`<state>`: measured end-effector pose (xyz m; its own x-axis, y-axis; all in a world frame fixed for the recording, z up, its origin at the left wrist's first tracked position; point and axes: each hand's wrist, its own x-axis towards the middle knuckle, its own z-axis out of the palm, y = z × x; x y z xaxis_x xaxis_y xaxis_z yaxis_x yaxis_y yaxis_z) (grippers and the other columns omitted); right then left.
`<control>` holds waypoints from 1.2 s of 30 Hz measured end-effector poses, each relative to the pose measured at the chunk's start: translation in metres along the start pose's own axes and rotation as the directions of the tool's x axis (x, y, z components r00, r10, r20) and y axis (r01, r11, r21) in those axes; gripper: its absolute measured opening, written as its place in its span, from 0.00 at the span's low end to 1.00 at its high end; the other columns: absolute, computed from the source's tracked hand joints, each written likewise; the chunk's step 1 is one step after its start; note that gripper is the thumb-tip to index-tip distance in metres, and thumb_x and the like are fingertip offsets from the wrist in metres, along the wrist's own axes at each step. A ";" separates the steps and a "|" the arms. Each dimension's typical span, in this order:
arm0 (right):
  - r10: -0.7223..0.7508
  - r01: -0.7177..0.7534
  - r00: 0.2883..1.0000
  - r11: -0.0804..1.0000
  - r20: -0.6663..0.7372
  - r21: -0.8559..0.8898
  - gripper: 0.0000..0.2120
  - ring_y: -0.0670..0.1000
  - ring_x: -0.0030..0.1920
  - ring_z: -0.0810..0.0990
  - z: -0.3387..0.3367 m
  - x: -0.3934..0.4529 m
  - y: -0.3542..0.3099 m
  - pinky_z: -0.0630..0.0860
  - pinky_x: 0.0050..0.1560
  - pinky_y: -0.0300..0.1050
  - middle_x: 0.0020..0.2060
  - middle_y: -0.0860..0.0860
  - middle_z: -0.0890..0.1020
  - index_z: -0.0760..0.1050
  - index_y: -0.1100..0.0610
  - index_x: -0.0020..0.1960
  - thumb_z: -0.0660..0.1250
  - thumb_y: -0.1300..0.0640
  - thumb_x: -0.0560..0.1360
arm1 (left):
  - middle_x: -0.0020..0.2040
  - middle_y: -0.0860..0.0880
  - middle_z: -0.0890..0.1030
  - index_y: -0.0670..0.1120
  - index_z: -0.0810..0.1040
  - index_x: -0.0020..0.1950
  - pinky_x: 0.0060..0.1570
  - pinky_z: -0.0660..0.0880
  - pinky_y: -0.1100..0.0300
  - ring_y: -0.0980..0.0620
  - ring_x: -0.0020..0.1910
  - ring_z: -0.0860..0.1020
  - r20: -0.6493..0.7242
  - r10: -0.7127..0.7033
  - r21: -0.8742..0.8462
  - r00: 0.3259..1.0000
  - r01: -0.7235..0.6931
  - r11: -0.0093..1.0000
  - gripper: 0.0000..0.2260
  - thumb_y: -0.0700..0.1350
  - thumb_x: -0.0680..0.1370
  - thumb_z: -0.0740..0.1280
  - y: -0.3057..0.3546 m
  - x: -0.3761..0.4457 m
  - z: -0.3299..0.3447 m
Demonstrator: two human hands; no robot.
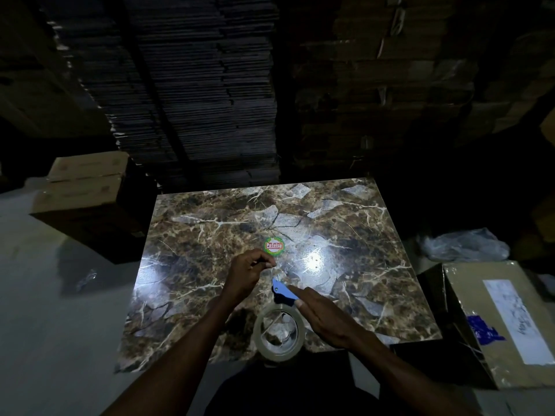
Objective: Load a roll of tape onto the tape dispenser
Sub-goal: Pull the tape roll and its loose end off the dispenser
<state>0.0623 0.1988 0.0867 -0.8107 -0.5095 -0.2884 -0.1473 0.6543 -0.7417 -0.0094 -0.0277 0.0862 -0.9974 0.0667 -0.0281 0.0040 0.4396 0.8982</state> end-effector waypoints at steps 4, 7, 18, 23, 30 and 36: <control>-0.008 0.008 1.000 1.000 0.000 -0.014 0.23 0.49 0.70 0.68 0.000 0.001 0.000 0.62 0.64 0.39 0.70 0.51 0.71 0.57 0.42 0.79 0.48 0.43 0.84 | 0.41 0.52 0.83 0.47 0.82 0.41 0.44 0.74 0.75 0.65 0.43 0.82 -0.001 0.020 0.010 1.000 -0.020 1.000 0.14 0.28 0.76 0.67 0.002 -0.001 -0.001; -0.035 0.035 0.999 0.999 -0.015 -0.021 0.25 0.46 0.71 0.68 -0.001 0.001 -0.003 0.63 0.67 0.39 0.72 0.48 0.70 0.58 0.44 0.79 0.47 0.42 0.83 | 0.40 0.52 0.83 0.45 0.82 0.40 0.44 0.74 0.74 0.64 0.42 0.81 0.009 0.041 0.005 0.999 -0.041 0.999 0.14 0.27 0.75 0.67 0.003 0.000 -0.002; -0.067 0.066 0.998 0.989 -0.002 -0.130 0.24 0.45 0.53 0.73 -0.009 0.010 0.000 0.70 0.53 0.43 0.59 0.44 0.70 0.57 0.40 0.78 0.49 0.40 0.83 | 0.44 0.47 0.82 0.45 0.83 0.40 0.49 0.75 0.67 0.51 0.47 0.81 0.165 0.183 0.026 0.969 -0.190 0.981 0.13 0.27 0.72 0.68 0.009 0.008 -0.014; -0.093 0.088 0.995 0.984 -0.023 -0.154 0.23 0.43 0.48 0.71 -0.012 0.013 -0.001 0.68 0.48 0.41 0.52 0.37 0.64 0.58 0.40 0.78 0.50 0.41 0.83 | 0.45 0.49 0.81 0.41 0.84 0.40 0.50 0.76 0.65 0.53 0.48 0.81 0.260 0.211 0.077 0.942 -0.238 0.968 0.10 0.27 0.73 0.69 0.010 0.016 -0.017; -0.079 0.074 0.996 0.986 -0.028 -0.150 0.23 0.42 0.46 0.68 -0.016 0.016 -0.001 0.65 0.47 0.40 0.50 0.36 0.62 0.57 0.40 0.78 0.51 0.41 0.83 | 0.48 0.48 0.81 0.45 0.85 0.42 0.49 0.79 0.59 0.52 0.50 0.81 0.362 0.272 0.131 0.891 -0.338 0.932 0.12 0.28 0.73 0.70 0.015 0.025 -0.018; -0.087 0.077 0.995 0.976 -0.040 -0.203 0.23 0.49 0.50 0.75 -0.019 0.014 -0.001 0.64 0.47 0.40 0.58 0.46 0.72 0.60 0.42 0.77 0.51 0.42 0.83 | 0.48 0.48 0.81 0.47 0.85 0.42 0.48 0.78 0.61 0.53 0.49 0.80 0.498 0.300 0.176 0.814 -0.433 0.884 0.12 0.29 0.73 0.71 0.021 0.031 -0.015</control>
<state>0.0403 0.2020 0.0949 -0.8167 -0.5419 -0.1984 -0.3215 0.7127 -0.6235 -0.0417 -0.0299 0.1105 -0.7746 0.6319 0.0278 0.4480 0.5172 0.7293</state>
